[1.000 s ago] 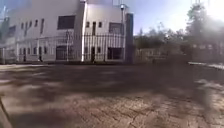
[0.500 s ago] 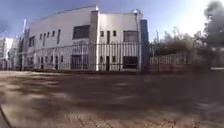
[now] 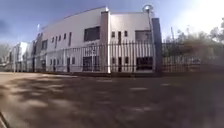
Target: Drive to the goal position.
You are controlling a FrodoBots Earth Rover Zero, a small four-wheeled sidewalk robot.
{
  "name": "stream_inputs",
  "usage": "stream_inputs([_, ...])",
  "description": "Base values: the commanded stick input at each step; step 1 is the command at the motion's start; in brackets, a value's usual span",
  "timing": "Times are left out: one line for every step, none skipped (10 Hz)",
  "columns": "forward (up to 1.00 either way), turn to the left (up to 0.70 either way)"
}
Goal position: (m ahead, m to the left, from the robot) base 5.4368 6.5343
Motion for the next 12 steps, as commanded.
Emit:
stream_inputs([1.0, 0.27])
stream_inputs([1.0, 0.27])
stream_inputs([1.0, 0.27])
stream_inputs([1.0, 0.27])
stream_inputs([1.0, 0.27])
stream_inputs([1.0, 0.27])
stream_inputs([1.0, 0.27])
stream_inputs([1.0, 0.27])
stream_inputs([1.0, 0.27])
stream_inputs([1.0, 0.27])
stream_inputs([1.0, 0.27])
stream_inputs([1.0, 0.27])
